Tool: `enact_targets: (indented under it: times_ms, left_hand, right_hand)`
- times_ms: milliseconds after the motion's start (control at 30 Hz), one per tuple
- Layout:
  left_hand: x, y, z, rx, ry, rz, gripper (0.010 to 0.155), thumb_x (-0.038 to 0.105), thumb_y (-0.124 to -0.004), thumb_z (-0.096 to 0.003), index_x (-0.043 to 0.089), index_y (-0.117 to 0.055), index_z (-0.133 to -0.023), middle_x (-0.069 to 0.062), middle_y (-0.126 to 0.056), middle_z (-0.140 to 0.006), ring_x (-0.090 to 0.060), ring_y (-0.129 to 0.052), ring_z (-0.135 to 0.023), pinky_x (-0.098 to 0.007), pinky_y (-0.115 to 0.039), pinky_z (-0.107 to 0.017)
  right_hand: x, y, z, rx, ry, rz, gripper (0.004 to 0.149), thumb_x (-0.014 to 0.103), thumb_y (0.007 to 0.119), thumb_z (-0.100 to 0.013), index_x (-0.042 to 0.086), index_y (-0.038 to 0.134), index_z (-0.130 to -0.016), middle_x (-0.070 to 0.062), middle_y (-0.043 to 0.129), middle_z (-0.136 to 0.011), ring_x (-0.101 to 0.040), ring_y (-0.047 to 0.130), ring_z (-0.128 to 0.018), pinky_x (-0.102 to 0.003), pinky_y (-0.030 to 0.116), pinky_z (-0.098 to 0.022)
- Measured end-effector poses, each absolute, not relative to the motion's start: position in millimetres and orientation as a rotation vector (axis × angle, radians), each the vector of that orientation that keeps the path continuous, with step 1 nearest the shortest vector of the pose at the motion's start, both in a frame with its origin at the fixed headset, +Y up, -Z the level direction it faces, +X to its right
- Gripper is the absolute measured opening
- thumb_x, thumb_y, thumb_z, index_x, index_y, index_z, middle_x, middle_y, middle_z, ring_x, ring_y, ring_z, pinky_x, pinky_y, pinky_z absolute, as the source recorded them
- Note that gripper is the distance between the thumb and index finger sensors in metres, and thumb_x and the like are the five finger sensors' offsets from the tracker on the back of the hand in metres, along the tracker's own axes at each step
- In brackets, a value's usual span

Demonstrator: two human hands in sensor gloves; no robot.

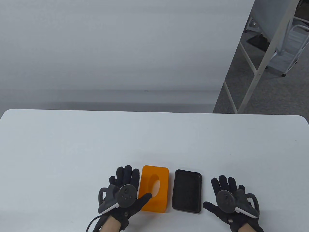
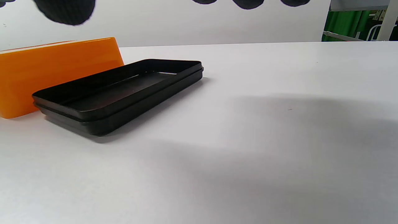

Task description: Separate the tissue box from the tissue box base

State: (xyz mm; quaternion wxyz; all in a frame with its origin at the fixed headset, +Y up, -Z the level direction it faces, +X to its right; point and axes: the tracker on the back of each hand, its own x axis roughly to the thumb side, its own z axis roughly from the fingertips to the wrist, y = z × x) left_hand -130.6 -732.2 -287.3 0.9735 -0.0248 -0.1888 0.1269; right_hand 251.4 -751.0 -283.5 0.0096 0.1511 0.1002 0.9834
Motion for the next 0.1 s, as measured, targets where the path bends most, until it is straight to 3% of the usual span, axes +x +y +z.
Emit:
enact_targets:
  times_ms: [100]
  left_hand:
    - [-130.1,-732.1,-287.7,-0.054,-0.380,0.258,0.102,0.075,-0.056,-0.0511,-0.002,-0.030,-0.113,-0.033,-0.014,-0.112,-0.067,-0.016,-0.098,-0.083,-0.030,-0.060]
  right_hand:
    - [251.4,-751.8,-283.9,0.472,0.323,3.069,0.096,0.075,0.054,-0.050,0.008,0.025,-0.113,-0.037,0.023,-0.114,-0.069,0.031,-0.098,-0.083,0.036,-0.058]
